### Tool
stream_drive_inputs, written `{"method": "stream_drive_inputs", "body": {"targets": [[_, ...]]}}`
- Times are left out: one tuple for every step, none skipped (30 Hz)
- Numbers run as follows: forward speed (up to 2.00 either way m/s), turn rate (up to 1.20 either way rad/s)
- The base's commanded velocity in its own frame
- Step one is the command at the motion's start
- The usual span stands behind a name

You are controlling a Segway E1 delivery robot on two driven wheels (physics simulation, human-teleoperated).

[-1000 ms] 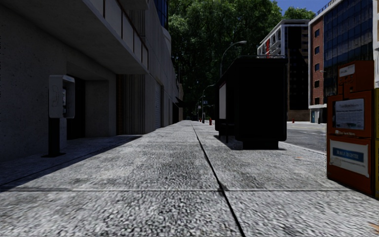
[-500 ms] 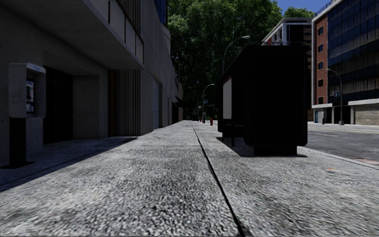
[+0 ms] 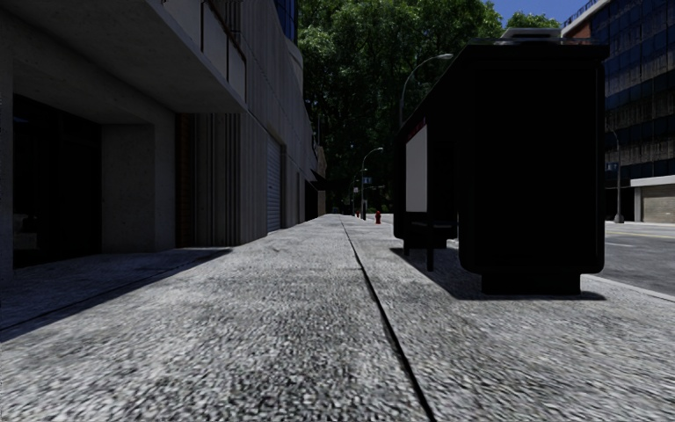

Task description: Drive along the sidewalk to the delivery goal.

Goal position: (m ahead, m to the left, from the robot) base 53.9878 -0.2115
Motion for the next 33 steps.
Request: {"method": "stream_drive_inputs", "body": {"targets": [[1.71, 0.0], [1.71, 0.0], [1.71, 0.0], [1.71, 0.0], [1.71, 0.0], [1.71, 0.0], [1.71, 0.0], [1.71, 0.0], [1.71, 0.0], [1.71, 0.0], [1.71, 0.0], [1.71, 0.0], [1.71, 0.0], [1.71, 0.0], [1.71, 0.0], [1.71, 0.0], [1.71, 0.0], [1.72, 0.0], [1.76, 0.0], [1.83, 0.0], [1.9, 0.0], [1.9, 0.0], [2.0, 0.0], [2.0, 0.0], [2.0, 0.0], [2.0, 0.0], [2.0, 0.0], [2.0, 0.0], [2.0, 0.0], [2.0, 0.0], [2.0, 0.0], [2.0, 0.0], [2.0, 0.0]]}}
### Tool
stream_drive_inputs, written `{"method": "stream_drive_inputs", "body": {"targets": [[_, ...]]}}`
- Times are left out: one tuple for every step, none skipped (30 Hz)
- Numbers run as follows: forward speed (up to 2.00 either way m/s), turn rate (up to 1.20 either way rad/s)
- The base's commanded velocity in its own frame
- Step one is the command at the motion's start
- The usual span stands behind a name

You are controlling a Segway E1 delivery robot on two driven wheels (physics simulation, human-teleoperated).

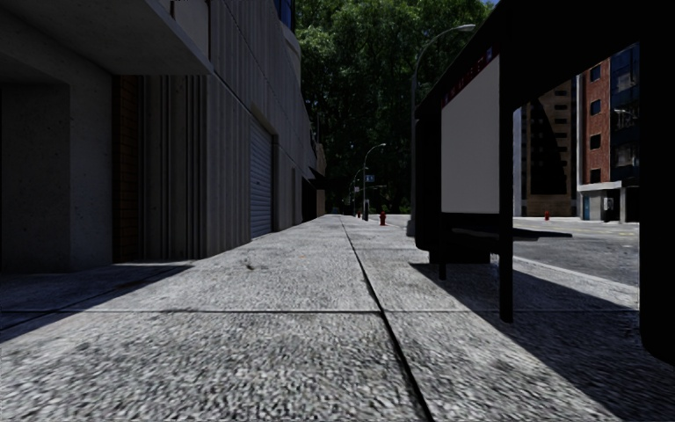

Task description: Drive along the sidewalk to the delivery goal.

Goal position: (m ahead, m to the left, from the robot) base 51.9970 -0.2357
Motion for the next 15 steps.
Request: {"method": "stream_drive_inputs", "body": {"targets": [[2.0, 0.0], [2.0, 0.0], [2.0, 0.0], [2.0, 0.0], [2.0, 0.0], [2.0, 0.0], [2.0, 0.0], [2.0, 0.0], [2.0, 0.0], [2.0, 0.0], [2.0, 0.0], [2.0, 0.0], [2.0, 0.0], [2.0, 0.0], [2.0, 0.0]]}}
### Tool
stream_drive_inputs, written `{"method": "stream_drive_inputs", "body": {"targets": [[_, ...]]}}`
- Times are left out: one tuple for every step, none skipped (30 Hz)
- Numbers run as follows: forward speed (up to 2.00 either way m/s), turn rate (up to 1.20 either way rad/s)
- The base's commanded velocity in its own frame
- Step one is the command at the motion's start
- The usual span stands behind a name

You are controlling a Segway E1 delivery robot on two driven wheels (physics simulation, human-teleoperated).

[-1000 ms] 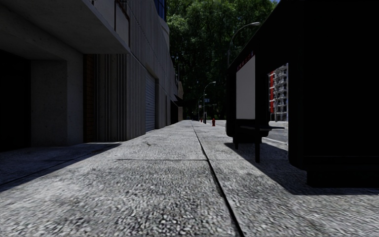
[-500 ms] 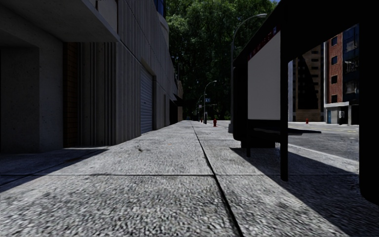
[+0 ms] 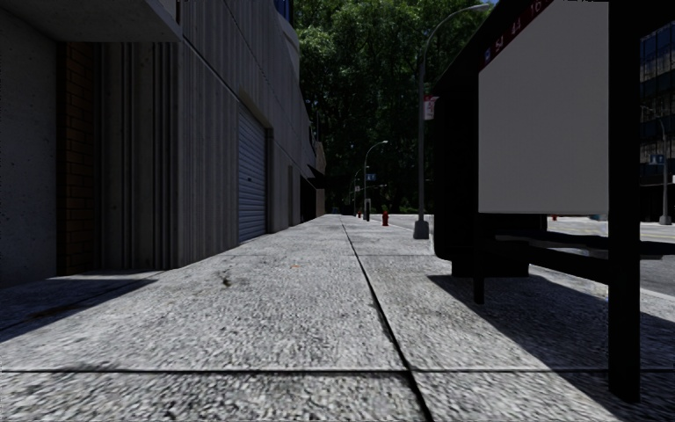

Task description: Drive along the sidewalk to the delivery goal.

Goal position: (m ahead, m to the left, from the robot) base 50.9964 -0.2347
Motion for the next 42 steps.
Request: {"method": "stream_drive_inputs", "body": {"targets": [[2.0, 0.0], [2.0, 0.0], [2.0, 0.0], [2.0, 0.0], [2.0, 0.0], [2.0, 0.0], [2.0, 0.0], [2.0, 0.0], [2.0, 0.0], [2.0, 0.0], [2.0, 0.0], [2.0, 0.0], [2.0, 0.0], [2.0, 0.0], [2.0, 0.0], [2.0, 0.0], [2.0, 0.0], [2.0, 0.0], [2.0, 0.0], [2.0, 0.0], [2.0, 0.0], [2.0, 0.0], [2.0, 0.0], [2.0, 0.0], [2.0, 0.0], [2.0, 0.0], [2.0, 0.0], [2.0, 0.0], [2.0, 0.0], [2.0, 0.0], [2.0, 0.0], [2.0, 0.0], [2.0, 0.0], [2.0, 0.0], [2.0, 0.0], [2.0, 0.0], [2.0, 0.0], [2.0, 0.0], [2.0, 0.0], [2.0, 0.0], [2.0, 0.0], [2.0, 0.0]]}}
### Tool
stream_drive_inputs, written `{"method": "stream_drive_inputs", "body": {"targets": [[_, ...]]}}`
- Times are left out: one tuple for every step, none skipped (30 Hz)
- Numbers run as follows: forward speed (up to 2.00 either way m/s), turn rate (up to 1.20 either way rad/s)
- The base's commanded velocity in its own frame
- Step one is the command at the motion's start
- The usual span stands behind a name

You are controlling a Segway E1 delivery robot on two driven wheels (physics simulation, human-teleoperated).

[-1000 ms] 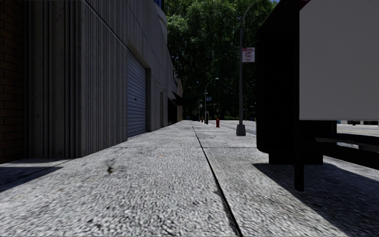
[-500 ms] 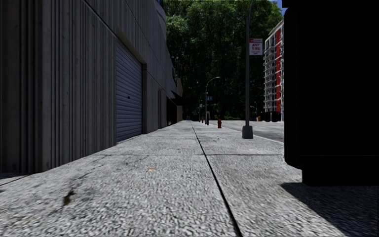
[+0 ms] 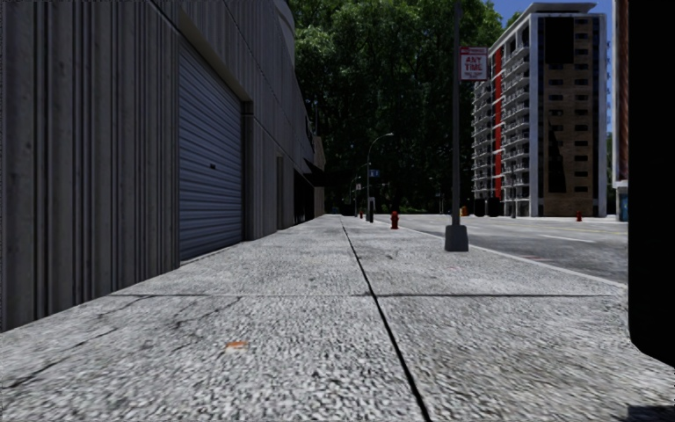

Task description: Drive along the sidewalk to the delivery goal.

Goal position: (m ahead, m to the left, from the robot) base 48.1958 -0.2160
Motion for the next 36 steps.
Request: {"method": "stream_drive_inputs", "body": {"targets": [[2.0, 0.0], [2.0, 0.0], [2.0, 0.0], [2.0, 0.0], [2.0, 0.0], [2.0, 0.0], [2.0, 0.0], [2.0, 0.0], [2.0, 0.0], [2.0, 0.0], [2.0, 0.0], [2.0, 0.0], [2.0, 0.0], [2.0, 0.0], [2.0, 0.0], [2.0, 0.0], [2.0, 0.0], [2.0, 0.0], [2.0, 0.0], [2.0, 0.0], [2.0, 0.0], [2.0, 0.0], [2.0, 0.0], [2.0, 0.0], [2.0, 0.0], [2.0, 0.0], [2.0, 0.0], [2.0, 0.0], [2.0, 0.0], [2.0, 0.0], [2.0, 0.0], [2.0, 0.0], [2.0, 0.0], [2.0, 0.0], [2.0, 0.0], [2.0, 0.0]]}}
